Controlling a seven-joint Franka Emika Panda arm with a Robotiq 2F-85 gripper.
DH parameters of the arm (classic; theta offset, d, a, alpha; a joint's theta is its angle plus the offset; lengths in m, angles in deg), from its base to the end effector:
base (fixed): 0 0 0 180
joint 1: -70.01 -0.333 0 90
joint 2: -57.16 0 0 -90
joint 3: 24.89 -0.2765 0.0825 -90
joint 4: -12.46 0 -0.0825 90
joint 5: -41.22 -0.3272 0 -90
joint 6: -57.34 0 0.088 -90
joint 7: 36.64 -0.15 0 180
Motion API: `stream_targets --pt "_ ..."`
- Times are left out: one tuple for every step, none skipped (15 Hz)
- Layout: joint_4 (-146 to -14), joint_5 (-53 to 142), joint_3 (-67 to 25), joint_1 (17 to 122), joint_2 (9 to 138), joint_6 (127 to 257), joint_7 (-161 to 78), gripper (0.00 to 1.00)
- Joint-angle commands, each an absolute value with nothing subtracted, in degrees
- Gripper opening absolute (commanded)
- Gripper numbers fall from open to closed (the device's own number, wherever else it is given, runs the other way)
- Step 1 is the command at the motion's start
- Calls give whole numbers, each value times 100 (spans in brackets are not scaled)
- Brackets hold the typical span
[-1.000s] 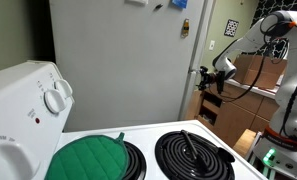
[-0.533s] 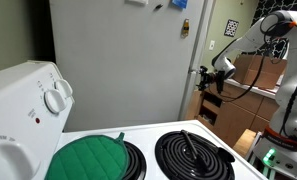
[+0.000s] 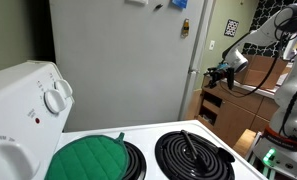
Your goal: Close the bottom refrigerator door fully
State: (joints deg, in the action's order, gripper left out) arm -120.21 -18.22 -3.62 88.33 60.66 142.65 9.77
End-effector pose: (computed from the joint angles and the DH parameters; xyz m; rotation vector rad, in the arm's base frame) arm 0.3788 -0.1384 0.3140 -1.8649 0.3059 -0.0938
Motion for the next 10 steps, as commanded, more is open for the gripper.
stream_targets --pt "-12620 -985 -347 8937 4767 15124 791 100" --pt "-12728 -746 -383 8968 4444 15303 759 100" --pt "-12820 -513 -426 8996 4126 15472 729 100" --pt "-12912 -274 -454 9037 3815 15609 715 100" --pt "-12998 -40 -464 9091 3508 15746 697 100" --pt "-13069 130 -479 9123 3240 15908 698 100" --pt "-13156 280 -490 9142 2971 16058 752 100" --pt "-13239 445 -521 9165 2715 16246 739 100" --pt "-13319 599 -556 9194 2481 16460 675 100" --pt "-13405 763 -573 9207 2261 16671 684 100"
